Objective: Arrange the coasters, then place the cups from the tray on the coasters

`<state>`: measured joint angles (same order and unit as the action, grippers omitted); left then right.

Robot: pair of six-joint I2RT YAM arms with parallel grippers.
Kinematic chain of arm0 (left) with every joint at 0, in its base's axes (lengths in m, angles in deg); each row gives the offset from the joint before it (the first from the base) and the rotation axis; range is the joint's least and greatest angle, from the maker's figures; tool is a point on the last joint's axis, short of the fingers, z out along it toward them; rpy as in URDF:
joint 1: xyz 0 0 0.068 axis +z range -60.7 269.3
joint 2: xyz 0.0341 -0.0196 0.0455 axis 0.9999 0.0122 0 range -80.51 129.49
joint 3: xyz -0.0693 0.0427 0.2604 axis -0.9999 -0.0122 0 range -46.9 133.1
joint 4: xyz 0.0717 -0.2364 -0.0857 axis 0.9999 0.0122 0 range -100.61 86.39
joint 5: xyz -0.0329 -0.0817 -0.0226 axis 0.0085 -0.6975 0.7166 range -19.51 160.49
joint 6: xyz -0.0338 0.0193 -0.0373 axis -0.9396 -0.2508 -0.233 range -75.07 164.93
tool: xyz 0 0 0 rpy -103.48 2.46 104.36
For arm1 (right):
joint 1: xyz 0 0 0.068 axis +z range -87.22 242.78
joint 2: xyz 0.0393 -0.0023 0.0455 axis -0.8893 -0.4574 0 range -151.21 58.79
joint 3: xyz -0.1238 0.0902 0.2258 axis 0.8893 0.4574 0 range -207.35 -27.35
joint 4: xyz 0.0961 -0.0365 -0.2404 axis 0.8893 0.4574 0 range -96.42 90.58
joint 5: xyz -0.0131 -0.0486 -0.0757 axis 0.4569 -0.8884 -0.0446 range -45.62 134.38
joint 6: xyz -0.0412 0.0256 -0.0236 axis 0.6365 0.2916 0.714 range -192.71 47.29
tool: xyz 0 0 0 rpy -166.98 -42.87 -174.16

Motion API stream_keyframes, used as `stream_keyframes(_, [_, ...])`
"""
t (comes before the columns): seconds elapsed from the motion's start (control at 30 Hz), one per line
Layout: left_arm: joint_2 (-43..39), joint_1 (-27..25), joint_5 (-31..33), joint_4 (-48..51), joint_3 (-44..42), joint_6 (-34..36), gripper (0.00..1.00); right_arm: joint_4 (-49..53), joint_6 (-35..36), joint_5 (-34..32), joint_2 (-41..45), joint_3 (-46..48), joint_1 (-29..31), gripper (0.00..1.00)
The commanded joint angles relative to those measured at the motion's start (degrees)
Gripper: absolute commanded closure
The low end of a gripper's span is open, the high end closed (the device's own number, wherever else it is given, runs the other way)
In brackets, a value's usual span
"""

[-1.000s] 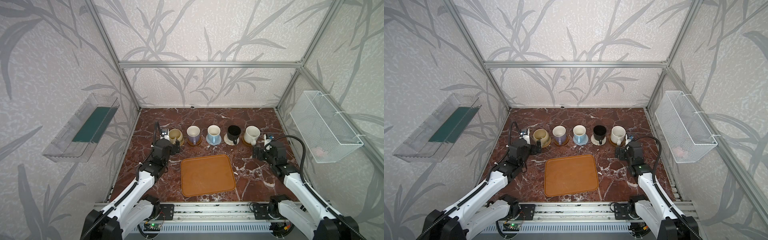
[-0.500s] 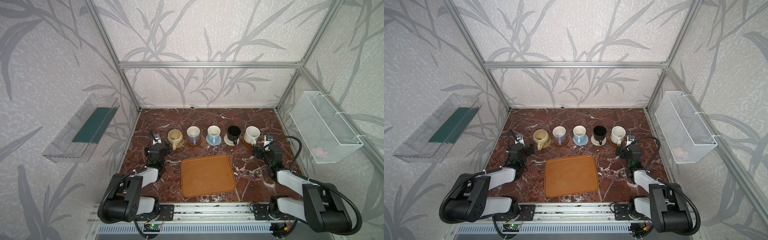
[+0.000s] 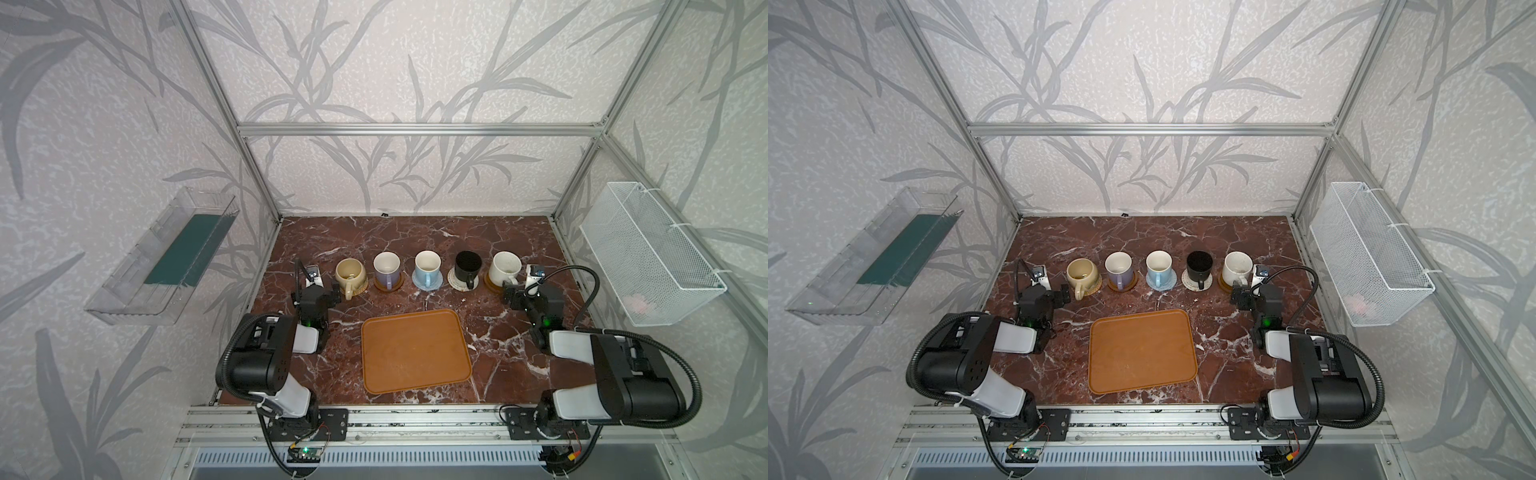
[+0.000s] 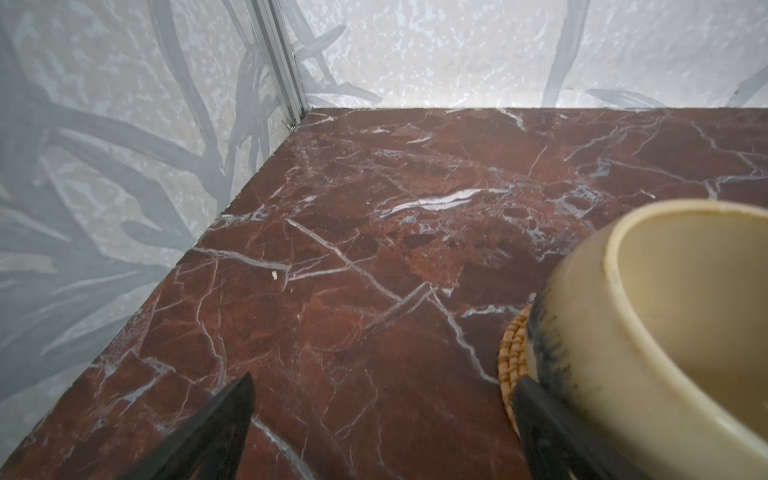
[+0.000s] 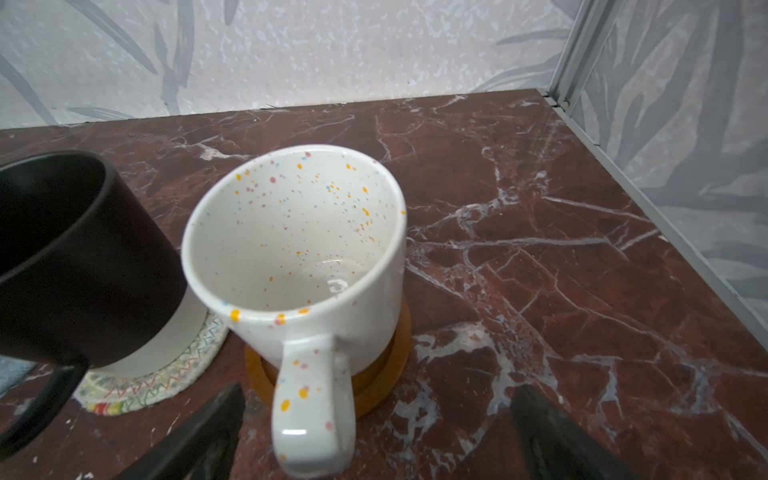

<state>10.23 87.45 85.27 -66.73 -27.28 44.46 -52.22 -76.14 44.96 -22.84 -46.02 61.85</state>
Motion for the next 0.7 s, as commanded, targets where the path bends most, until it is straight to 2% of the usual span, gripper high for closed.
stream_keyframes(0.0, [-0.4, 0.7, -1.3, 0.2, 1.5, -0.6, 0.01, -3.3, 2.0, 3.4, -0.6, -1.1, 0.2, 0.01])
stream_keyframes(0.1, [-0.4, 0.8, -1.5, 0.2, 1.5, -0.6, 0.01, -7.4, 4.2, 1.9, -3.7, -0.3, 2.3, 0.00])
stream_keyframes(0.2, [-0.4, 0.9, -1.5, 0.3, 1.6, -0.7, 0.01, -17.1, 5.6, 0.4, -9.4, 0.8, 3.9, 0.01])
stream_keyframes(0.3, [-0.4, 0.9, -1.6, 0.5, 1.6, -0.8, 0.01, -5.0, 4.9, -0.8, -5.6, -2.1, 3.8, 0.01])
stream_keyframes(0.67, [-0.5, 0.8, -1.6, -0.1, 1.3, -0.4, 0.01, -4.2, 5.8, -1.1, -6.7, -3.6, 4.6, 0.01])
